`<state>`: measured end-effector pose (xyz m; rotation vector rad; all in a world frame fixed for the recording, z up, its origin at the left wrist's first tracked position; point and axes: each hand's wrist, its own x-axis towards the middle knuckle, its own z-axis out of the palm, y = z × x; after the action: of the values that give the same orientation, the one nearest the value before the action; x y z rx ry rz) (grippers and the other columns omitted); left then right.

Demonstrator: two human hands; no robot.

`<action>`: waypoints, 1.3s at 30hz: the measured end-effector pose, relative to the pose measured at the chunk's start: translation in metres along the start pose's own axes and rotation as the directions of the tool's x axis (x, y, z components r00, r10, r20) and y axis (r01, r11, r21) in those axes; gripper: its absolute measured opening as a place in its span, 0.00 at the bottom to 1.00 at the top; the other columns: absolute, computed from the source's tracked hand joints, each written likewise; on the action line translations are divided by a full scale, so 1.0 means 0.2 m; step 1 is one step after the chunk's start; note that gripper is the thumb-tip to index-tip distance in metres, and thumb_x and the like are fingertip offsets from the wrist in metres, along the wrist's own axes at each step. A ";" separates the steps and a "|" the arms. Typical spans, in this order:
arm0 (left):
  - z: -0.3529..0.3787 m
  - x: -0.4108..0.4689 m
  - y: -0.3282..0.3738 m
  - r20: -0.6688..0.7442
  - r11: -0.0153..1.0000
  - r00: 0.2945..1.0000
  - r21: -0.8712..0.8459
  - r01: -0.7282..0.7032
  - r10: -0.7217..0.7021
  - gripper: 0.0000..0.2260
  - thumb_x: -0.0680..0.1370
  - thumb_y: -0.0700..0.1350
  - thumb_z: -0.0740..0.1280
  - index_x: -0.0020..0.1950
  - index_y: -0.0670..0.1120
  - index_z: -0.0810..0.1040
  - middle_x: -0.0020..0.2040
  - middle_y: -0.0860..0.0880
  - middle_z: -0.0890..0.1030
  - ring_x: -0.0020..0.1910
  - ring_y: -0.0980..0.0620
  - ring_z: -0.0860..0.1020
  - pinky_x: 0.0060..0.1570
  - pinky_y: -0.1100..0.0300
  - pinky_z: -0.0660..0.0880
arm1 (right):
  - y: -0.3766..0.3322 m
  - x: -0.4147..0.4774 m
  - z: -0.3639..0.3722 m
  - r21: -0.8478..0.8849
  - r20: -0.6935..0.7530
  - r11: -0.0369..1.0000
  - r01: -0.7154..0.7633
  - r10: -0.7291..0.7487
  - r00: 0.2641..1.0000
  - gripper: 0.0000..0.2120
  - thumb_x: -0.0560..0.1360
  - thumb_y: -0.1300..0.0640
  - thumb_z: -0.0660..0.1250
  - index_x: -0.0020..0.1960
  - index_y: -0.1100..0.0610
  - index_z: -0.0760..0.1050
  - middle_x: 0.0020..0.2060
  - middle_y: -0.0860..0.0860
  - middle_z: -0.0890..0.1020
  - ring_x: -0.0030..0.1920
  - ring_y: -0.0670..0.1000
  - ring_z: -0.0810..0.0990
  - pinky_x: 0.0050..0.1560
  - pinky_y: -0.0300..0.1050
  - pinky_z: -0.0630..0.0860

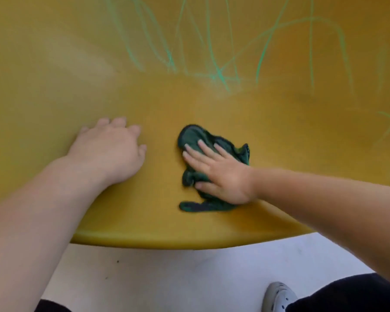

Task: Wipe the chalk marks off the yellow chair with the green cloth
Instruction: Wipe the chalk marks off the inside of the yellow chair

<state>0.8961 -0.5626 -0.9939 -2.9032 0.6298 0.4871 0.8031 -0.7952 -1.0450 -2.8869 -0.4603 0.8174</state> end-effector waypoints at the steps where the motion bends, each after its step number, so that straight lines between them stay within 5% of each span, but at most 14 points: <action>1: 0.00 0.00 -0.01 0.000 1.000 1.000 -0.004 -0.007 0.007 0.24 0.82 0.59 0.54 0.76 0.51 0.65 0.76 0.44 0.64 0.75 0.40 0.62 0.70 0.40 0.65 | -0.11 -0.13 0.05 0.013 0.053 0.994 0.112 -0.112 0.992 0.34 0.85 0.42 0.50 0.81 0.46 0.31 0.80 0.42 0.32 0.78 0.48 0.27 0.78 0.51 0.30; 4: 0.02 -0.02 -0.02 0.015 0.998 0.999 -0.037 -0.044 0.045 0.25 0.82 0.59 0.53 0.77 0.52 0.63 0.77 0.45 0.63 0.75 0.40 0.62 0.71 0.40 0.65 | -0.21 -0.49 0.08 0.044 0.212 0.977 0.207 -0.212 0.954 0.37 0.85 0.49 0.54 0.78 0.41 0.27 0.77 0.36 0.28 0.75 0.40 0.24 0.75 0.44 0.27; 8: 0.02 -0.06 -0.05 0.026 0.995 0.997 -0.058 -0.076 0.077 0.25 0.82 0.59 0.53 0.78 0.52 0.62 0.79 0.46 0.62 0.76 0.41 0.61 0.71 0.40 0.64 | 0.10 -0.61 -0.01 0.026 0.258 0.971 -0.239 0.225 0.940 0.31 0.85 0.41 0.46 0.76 0.37 0.26 0.77 0.34 0.30 0.77 0.41 0.26 0.79 0.52 0.32; 11: 0.02 -0.10 -0.11 0.032 0.994 0.996 -0.072 -0.081 0.084 0.24 0.82 0.58 0.52 0.77 0.52 0.63 0.78 0.46 0.62 0.75 0.42 0.62 0.71 0.40 0.64 | 0.44 -0.42 -0.06 -0.123 0.120 0.804 -0.582 0.594 0.795 0.35 0.78 0.33 0.40 0.78 0.42 0.27 0.80 0.44 0.31 0.79 0.52 0.29 0.79 0.63 0.36; 14: 0.03 -0.13 -0.19 0.025 0.995 0.998 -0.085 -0.058 0.060 0.22 0.82 0.57 0.52 0.75 0.52 0.67 0.78 0.47 0.63 0.75 0.42 0.63 0.72 0.40 0.63 | 0.48 -0.09 -0.12 -0.015 0.002 0.697 -0.717 0.717 0.697 0.35 0.83 0.35 0.45 0.81 0.46 0.31 0.80 0.47 0.31 0.79 0.59 0.29 0.77 0.68 0.35; 17: 0.03 -0.13 -0.28 -0.011 0.993 0.998 -0.105 -0.056 0.055 0.20 0.82 0.54 0.54 0.70 0.50 0.73 0.73 0.45 0.70 0.71 0.41 0.69 0.70 0.42 0.66 | 0.25 0.24 -0.14 0.138 -0.099 0.779 -0.612 0.625 0.774 0.32 0.85 0.44 0.48 0.82 0.48 0.33 0.80 0.47 0.31 0.79 0.59 0.30 0.78 0.66 0.34; 19: 0.02 -0.14 -0.31 -0.039 0.986 0.998 -0.157 -0.053 0.047 0.19 0.82 0.51 0.56 0.69 0.49 0.74 0.70 0.44 0.74 0.67 0.39 0.72 0.66 0.44 0.70 | 0.04 0.35 -0.14 0.173 -0.134 0.856 -0.487 0.510 0.850 0.33 0.85 0.41 0.47 0.82 0.48 0.34 0.80 0.46 0.32 0.80 0.57 0.30 0.78 0.65 0.36; 22: 0.00 -0.15 -0.34 -0.098 0.975 0.995 -0.218 -0.049 0.028 0.19 0.81 0.50 0.57 0.71 0.49 0.74 0.67 0.42 0.76 0.65 0.37 0.73 0.62 0.43 0.72 | -0.25 0.31 -0.06 0.149 -0.087 0.970 -0.193 0.207 0.974 0.33 0.85 0.40 0.48 0.82 0.45 0.35 0.80 0.42 0.34 0.79 0.53 0.29 0.79 0.62 0.35; 25: 0.00 -0.13 -0.33 -0.128 0.974 0.991 -0.220 -0.056 0.029 0.19 0.82 0.51 0.57 0.72 0.49 0.72 0.68 0.41 0.75 0.66 0.36 0.72 0.63 0.42 0.72 | -0.50 0.05 0.03 0.188 -0.038 0.975 0.120 -0.115 0.993 0.31 0.85 0.43 0.49 0.82 0.42 0.36 0.80 0.37 0.35 0.78 0.46 0.27 0.77 0.51 0.28; 28: -0.03 -0.08 -0.23 -0.137 0.972 0.989 -0.218 -0.082 0.053 0.19 0.82 0.52 0.57 0.72 0.49 0.72 0.67 0.38 0.74 0.66 0.35 0.72 0.64 0.42 0.72 | -0.51 -0.25 0.09 0.171 0.069 0.977 0.126 -0.140 0.988 0.33 0.84 0.48 0.51 0.80 0.37 0.33 0.77 0.33 0.31 0.76 0.42 0.24 0.75 0.48 0.27; 32: -0.04 -0.08 -0.06 -0.142 0.963 0.983 -0.225 -0.148 0.118 0.19 0.82 0.52 0.57 0.72 0.50 0.71 0.67 0.40 0.74 0.67 0.37 0.71 0.63 0.42 0.72 | -0.20 -0.46 0.09 0.018 0.151 0.979 -0.205 0.200 0.968 0.28 0.77 0.38 0.38 0.74 0.28 0.29 0.76 0.35 0.29 0.78 0.51 0.27 0.79 0.58 0.33; 36: 0.01 -0.12 0.05 -0.096 0.970 0.980 -0.156 -0.186 0.172 0.20 0.83 0.53 0.56 0.74 0.52 0.69 0.70 0.44 0.72 0.69 0.39 0.70 0.64 0.44 0.71 | 0.44 -0.47 -0.02 -0.114 0.047 0.702 -0.702 0.710 0.703 0.29 0.84 0.37 0.45 0.74 0.31 0.27 0.81 0.47 0.32 0.79 0.63 0.31 0.75 0.73 0.37; 39: 0.04 -0.13 0.10 -0.108 0.965 0.969 -0.117 -0.233 0.221 0.21 0.83 0.53 0.56 0.76 0.52 0.66 0.74 0.46 0.69 0.70 0.40 0.69 0.67 0.45 0.70 | 0.52 -0.32 -0.06 -0.055 -0.047 0.582 -0.811 0.810 0.584 0.31 0.84 0.38 0.45 0.79 0.39 0.30 0.79 0.53 0.29 0.77 0.67 0.28 0.73 0.76 0.34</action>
<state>0.8625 -0.5689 -0.9943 -3.0046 0.9890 0.4339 0.7850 -0.9145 -1.0219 -3.0990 0.9767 0.8439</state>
